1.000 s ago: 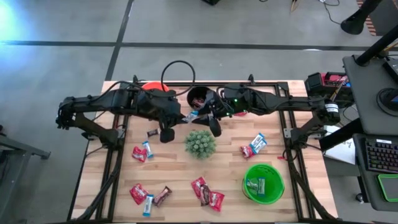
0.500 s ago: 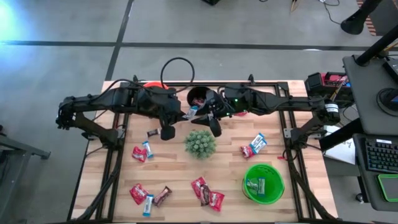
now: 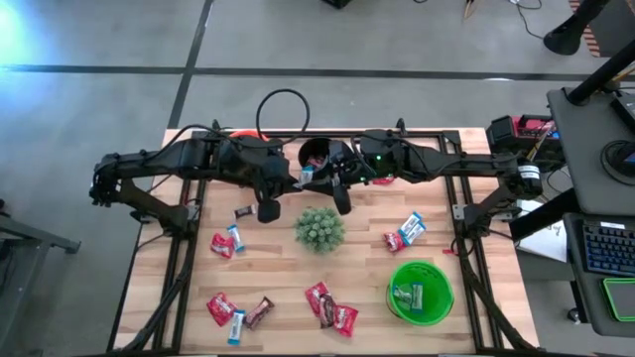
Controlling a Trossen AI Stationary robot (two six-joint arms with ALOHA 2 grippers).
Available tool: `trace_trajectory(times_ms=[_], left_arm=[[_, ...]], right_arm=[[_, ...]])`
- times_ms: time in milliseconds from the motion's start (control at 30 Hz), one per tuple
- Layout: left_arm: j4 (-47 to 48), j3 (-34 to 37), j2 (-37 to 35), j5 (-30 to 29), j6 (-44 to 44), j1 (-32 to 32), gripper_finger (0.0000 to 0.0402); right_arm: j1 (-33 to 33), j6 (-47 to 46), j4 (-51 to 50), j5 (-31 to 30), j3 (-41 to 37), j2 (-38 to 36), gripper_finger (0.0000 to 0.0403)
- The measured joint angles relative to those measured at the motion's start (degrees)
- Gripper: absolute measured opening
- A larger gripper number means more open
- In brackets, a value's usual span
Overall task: Sort candy
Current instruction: Put the blue chocolate into the green bucket
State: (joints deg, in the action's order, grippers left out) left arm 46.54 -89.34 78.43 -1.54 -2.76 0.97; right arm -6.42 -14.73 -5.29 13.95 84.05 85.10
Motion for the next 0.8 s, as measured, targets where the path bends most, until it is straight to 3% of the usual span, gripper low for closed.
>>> trace_trajectory(times_ms=[200,500,800], left_arm=[[0.5,0.1,0.0,-0.4,-0.6,0.5,0.0003],[0.7,0.1,0.1,-1.2,-0.4,1.1,0.0019],[2.7,-0.5,0.0,-1.2,0.2,1.1,0.0102]], right_arm=[[-0.2,-3.3,0.3,-2.0,0.0,0.7,0.0018],[-0.2,-4.6,-0.1,-2.4,0.0,0.7,0.0009],[-0.3,-4.3,-3.4,-3.6,0.1,-0.5,0.0009]])
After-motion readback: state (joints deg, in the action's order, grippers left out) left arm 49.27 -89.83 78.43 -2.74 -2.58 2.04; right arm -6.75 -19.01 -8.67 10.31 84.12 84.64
